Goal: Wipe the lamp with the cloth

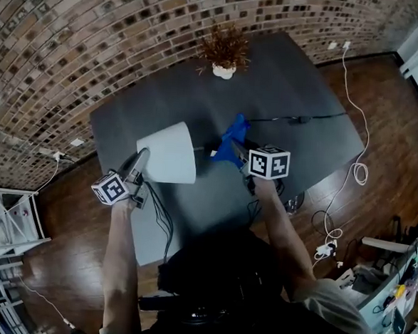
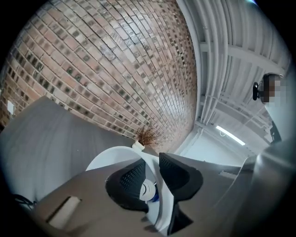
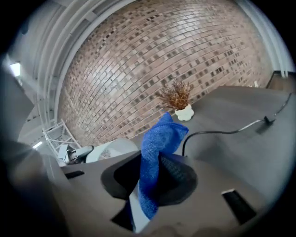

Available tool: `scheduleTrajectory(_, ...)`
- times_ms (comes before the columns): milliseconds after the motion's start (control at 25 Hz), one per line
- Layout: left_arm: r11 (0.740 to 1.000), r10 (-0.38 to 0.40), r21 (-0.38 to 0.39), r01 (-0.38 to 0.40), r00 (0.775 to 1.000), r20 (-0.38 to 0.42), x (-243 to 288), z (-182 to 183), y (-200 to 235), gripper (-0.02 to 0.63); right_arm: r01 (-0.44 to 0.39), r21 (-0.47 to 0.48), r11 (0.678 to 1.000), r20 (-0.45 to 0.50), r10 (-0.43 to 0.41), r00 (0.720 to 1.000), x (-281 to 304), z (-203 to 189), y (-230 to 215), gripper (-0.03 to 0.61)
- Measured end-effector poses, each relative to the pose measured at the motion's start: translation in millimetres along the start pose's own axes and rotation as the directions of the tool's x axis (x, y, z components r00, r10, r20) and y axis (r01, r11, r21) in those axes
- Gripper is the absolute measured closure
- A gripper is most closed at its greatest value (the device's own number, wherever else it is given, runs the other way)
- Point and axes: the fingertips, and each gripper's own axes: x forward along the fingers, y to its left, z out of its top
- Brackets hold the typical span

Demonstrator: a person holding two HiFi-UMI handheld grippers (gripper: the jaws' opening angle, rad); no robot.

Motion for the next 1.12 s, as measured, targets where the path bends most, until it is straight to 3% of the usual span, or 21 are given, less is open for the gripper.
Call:
scheduleTrajectory(80,1.0,-0.004,-0.012,0.004,1.0,0.002,1.5,4.2,2.9,0.518,-0.093,0.01,0.996,-0.063,0.093,0.994,12.5,-19.4,22.8,0.492)
scheduleTrajectory(200,1.0,0.019,-0.02,-0.019,1.0,-0.002,1.9,6.1,8.2,0.517,-0.324,0.041,0.945,-0.124,0.327,0.937,57.6,-40.7,85.8,0.492)
scheduleTrajectory(280,0.999,0.035,-0.02,-0.035,0.999,-0.005,3.0,4.7,8.6,0.517,-0.374,0.099,0.922,-0.131,0.384,0.914,90.0,-50.0,98.9,0.492)
scheduleTrajectory(400,0.999,0.046,-0.011,-0.046,0.999,-0.012,3.5,3.3,9.4,0.517,-0.294,0.14,0.945,-0.159,0.315,0.936,113.2,-61.9,79.3,0.492)
scheduleTrajectory(520,0.998,0.053,0.016,-0.053,0.998,-0.025,4.7,7.7,9.5,0.517,-0.144,0.051,0.988,-0.216,0.152,0.965,97.6,-63.2,43.8,0.493)
scheduleTrajectory(640,0.999,0.051,0.011,-0.051,0.998,-0.026,6.3,7.3,9.3,0.517,-0.019,-0.019,1.0,-0.152,0.016,0.988,64.2,-47.4,17.6,0.494)
scheduleTrajectory(680,0.999,0.047,0.006,-0.047,0.999,-0.022,6.7,7.2,9.6,0.517,-0.024,-0.025,0.999,-0.112,0.021,0.993,57.5,-39.2,20.0,0.494)
scheduleTrajectory(760,0.999,0.044,0.0,-0.044,0.999,-0.013,6.9,8.3,11.0,0.517,-0.158,0.003,0.987,-0.074,0.158,0.985,62.5,-29.5,49.2,0.494)
scheduleTrajectory(840,0.999,0.046,-0.004,-0.046,0.999,-0.005,5.7,8.8,12.4,0.517,-0.303,0.039,0.952,-0.118,0.306,0.945,87.0,-40.0,86.4,0.494)
scheduleTrajectory(880,0.999,0.049,-0.006,-0.049,0.999,-0.002,4.9,8.4,13.1,0.517,-0.329,0.031,0.944,-0.15,0.33,0.932,100.4,-48.4,97.3,0.492)
scheduleTrajectory(960,0.999,0.052,-0.012,-0.052,0.999,-0.003,4.3,6.6,13.1,0.517,-0.281,-0.011,0.96,-0.178,0.275,0.945,115.2,-56.9,93.3,0.494)
scheduleTrajectory(1120,0.999,0.035,-0.006,-0.036,0.999,-0.01,7.5,7.9,8.3,0.517,-0.07,-0.066,0.995,-0.163,0.059,0.985,90.6,-55.7,26.6,0.491)
